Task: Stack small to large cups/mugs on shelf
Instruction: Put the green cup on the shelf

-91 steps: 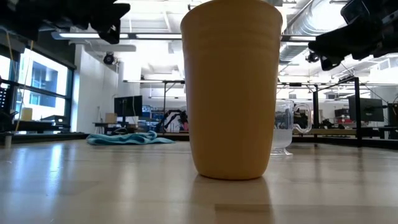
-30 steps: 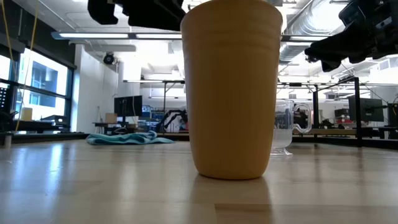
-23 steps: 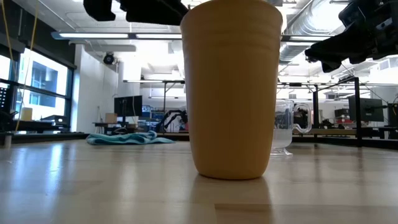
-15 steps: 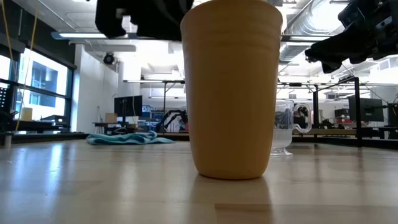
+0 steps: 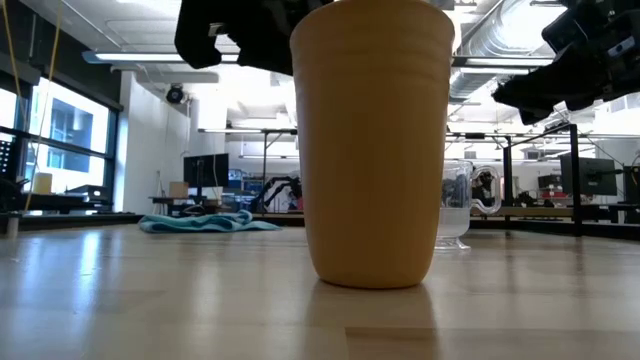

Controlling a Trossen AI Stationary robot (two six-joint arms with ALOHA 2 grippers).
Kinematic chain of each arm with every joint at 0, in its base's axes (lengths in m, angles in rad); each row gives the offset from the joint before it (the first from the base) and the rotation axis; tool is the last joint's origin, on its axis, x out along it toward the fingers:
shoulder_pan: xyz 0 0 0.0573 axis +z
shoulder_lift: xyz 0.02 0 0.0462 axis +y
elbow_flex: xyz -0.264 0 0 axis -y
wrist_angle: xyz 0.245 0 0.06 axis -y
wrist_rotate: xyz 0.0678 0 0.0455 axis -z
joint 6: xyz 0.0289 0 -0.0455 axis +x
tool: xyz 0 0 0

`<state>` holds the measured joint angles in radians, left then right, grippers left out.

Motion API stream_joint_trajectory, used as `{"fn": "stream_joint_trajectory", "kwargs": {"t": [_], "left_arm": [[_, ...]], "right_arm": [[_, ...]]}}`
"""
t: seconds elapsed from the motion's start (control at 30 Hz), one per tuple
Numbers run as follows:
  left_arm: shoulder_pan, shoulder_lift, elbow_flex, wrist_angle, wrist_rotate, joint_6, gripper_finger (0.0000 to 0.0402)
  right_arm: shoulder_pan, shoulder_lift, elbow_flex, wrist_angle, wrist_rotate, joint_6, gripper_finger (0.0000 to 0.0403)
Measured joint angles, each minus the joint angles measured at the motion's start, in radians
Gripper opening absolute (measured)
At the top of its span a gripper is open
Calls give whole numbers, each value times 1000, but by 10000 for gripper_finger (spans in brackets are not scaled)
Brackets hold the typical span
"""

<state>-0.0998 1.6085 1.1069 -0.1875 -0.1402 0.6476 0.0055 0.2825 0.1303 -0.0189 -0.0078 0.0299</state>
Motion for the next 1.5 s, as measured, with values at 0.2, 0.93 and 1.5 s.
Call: {"fn": "stream_joint_trajectory", "kwargs": {"t": [0.2, 0.93, 1.5], "left_arm": [[0, 0, 0, -24, 0, -3, 129], [0, 0, 0, -72, -1, -50, 34], [2, 0, 94, -157, -37, -78, 5]], "right_arm": [[0, 0, 0, -1, 0, -1, 91], [0, 0, 0, 0, 0, 16, 91], [0, 0, 0, -10, 0, 15, 91]]}}
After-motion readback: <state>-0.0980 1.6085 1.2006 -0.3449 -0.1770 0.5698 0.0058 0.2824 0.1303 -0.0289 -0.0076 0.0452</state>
